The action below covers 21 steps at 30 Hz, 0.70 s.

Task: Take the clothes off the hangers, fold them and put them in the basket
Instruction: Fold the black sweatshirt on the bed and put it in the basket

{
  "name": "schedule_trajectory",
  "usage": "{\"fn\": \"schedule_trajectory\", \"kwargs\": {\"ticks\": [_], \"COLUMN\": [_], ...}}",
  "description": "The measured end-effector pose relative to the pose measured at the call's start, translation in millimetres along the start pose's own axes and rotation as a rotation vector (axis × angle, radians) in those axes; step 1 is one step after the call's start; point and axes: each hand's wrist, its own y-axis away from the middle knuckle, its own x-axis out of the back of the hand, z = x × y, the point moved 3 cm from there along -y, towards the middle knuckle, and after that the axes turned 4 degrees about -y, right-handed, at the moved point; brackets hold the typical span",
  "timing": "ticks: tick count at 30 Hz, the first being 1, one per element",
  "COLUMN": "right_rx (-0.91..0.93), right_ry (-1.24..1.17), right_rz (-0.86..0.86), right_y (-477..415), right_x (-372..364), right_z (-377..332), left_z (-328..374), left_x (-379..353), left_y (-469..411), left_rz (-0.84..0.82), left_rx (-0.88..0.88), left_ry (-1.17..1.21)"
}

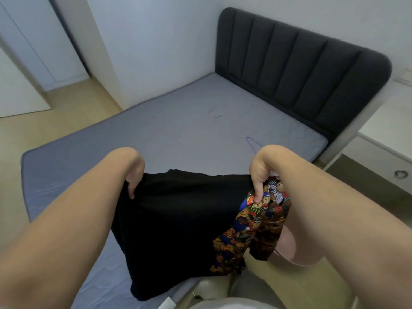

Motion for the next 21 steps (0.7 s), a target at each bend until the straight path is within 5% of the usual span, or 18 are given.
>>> {"fn": "schedule_trajectory", "kwargs": {"ticks": [6, 11, 15, 21], "right_rx": [0.059, 0.292, 0.364, 0.384], "right_ry": [-0.038, -0.34, -0.342, -0.272], "right_rz": [0.217, 0.874, 1.014, 0.798], "right_y": [-48.1, -142.6, -220.2, -329.1], "right_x": [69.8, 181.3, 220.1, 163.4], "right_z": [-17.1, -40.1, -57.7, -63.9], "left_z": [-5.6, 12.3, 56.9, 165.6], "left_x": [48.9, 122.8, 153.6, 122.8], "left_y": [-62.5, -131.7, -208.9, -280.9], "left_rz": [0.293, 0.788, 0.727, 0.441], "left_rx": [0.156, 0.216, 0.127, -0.063], "left_ry": [0.364, 0.785, 0.766, 0.522]}}
